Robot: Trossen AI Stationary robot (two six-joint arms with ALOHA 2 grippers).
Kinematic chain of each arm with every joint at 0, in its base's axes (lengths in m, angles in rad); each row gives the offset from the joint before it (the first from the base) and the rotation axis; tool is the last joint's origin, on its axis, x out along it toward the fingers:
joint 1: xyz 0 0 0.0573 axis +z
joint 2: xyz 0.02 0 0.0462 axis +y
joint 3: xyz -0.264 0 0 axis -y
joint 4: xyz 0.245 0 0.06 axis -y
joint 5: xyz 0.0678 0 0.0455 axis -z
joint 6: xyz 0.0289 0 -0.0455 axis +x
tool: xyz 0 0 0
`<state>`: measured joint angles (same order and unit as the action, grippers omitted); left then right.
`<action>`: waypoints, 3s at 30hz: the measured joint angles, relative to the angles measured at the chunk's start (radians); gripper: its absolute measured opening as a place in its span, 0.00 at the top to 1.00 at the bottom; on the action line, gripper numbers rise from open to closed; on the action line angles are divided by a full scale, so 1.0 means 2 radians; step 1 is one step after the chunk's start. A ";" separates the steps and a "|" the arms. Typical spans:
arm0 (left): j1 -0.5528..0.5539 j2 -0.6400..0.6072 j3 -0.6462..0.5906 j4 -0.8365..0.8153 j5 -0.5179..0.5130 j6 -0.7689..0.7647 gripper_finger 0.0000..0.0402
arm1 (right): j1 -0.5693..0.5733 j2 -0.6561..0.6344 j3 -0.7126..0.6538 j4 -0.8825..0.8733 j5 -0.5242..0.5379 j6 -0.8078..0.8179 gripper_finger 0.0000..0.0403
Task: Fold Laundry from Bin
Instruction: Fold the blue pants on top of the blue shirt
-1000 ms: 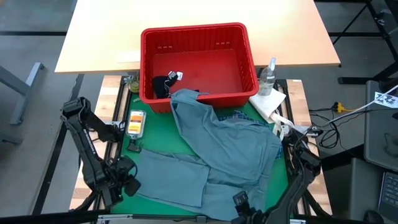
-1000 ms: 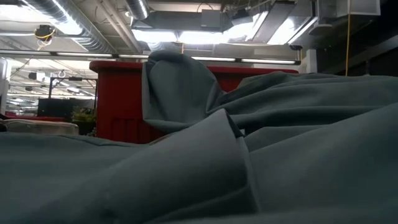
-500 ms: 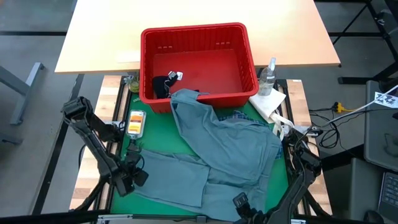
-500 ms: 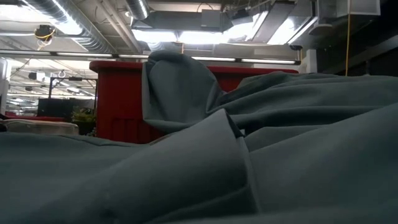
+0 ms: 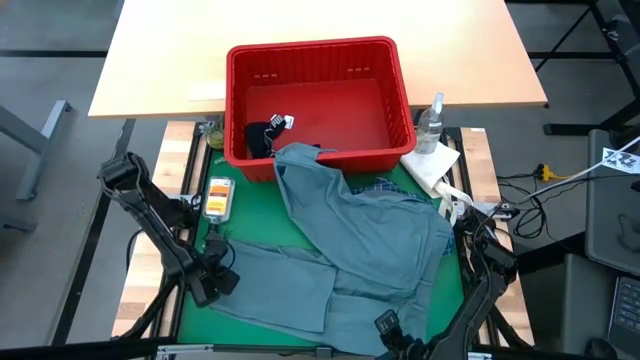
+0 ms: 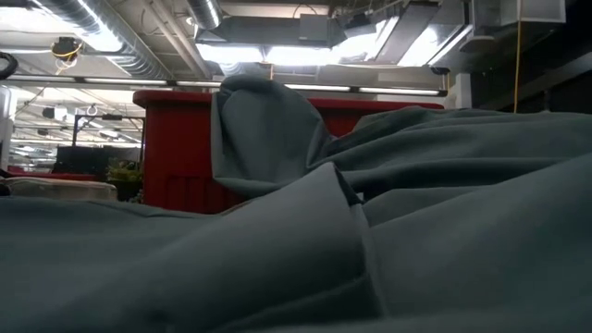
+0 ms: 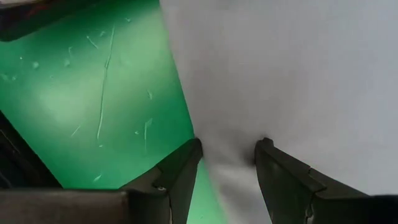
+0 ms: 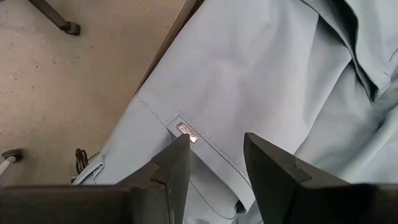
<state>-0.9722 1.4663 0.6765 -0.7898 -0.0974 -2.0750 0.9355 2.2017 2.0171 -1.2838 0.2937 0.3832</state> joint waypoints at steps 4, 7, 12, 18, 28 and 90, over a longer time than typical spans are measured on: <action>-0.002 -0.024 -0.003 -0.010 0.013 -0.007 0.60 | 0.000 0.000 0.000 0.000 0.000 0.000 0.62; -0.002 -0.039 -0.003 -0.021 0.016 -0.010 0.60 | 0.000 0.000 0.000 0.000 0.000 0.000 0.62; -0.002 -0.042 -0.003 -0.018 0.011 -0.021 0.60 | 0.000 0.000 0.000 0.000 0.000 0.000 0.62; -0.002 -0.039 -0.006 -0.011 -0.019 -0.023 0.60 | 0.000 0.000 0.000 0.001 0.000 0.000 0.62; -0.002 -0.043 -0.044 0.035 -0.022 -0.035 0.61 | 0.000 0.000 0.000 0.001 0.001 0.000 0.62; 0.122 0.008 0.306 0.027 -0.131 0.153 1.00 | 0.000 -0.011 0.000 -0.017 -0.017 0.000 0.62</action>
<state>-0.7289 1.4827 1.2877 -0.7367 -0.3593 -1.7689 0.9356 2.1800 2.0163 -1.3187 0.2607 0.3832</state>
